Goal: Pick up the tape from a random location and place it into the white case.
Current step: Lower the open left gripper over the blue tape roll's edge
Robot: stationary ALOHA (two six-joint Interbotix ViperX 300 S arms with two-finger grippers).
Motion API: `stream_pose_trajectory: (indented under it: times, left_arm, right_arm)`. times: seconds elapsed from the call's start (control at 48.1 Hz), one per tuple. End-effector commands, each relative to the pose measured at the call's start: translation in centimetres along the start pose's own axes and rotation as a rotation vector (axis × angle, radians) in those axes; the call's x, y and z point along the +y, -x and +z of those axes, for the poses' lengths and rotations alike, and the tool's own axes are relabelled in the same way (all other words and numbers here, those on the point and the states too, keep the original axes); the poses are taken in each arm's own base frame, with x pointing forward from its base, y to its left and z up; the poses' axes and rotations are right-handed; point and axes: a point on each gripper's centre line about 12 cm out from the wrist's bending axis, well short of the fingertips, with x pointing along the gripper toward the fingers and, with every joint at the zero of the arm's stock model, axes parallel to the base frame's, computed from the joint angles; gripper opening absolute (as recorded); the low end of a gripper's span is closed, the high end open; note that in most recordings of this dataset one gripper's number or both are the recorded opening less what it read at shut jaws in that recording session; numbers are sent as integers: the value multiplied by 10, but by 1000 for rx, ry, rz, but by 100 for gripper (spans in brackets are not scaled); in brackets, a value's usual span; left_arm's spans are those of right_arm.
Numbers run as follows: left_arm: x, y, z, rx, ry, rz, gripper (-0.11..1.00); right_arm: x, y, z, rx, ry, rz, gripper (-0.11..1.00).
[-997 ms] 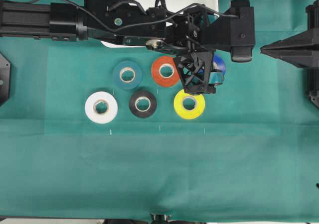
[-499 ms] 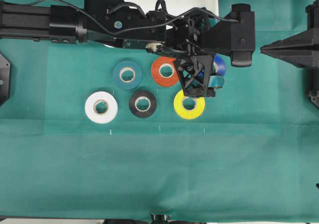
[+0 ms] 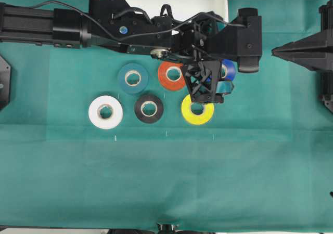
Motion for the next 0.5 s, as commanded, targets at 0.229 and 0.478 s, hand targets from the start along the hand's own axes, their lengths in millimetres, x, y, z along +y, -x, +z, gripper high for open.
stream_pose_trajectory:
  times: [0.229, 0.478]
  left_arm:
    - [11, -13, -13, -3, 18, 16, 87]
    - [12, -39, -28, 27, 23, 16, 87]
  right_arm:
    - [0, -3, 10, -29, -2, 2, 0]
    - [0, -3, 8, -23, 1, 2, 0]
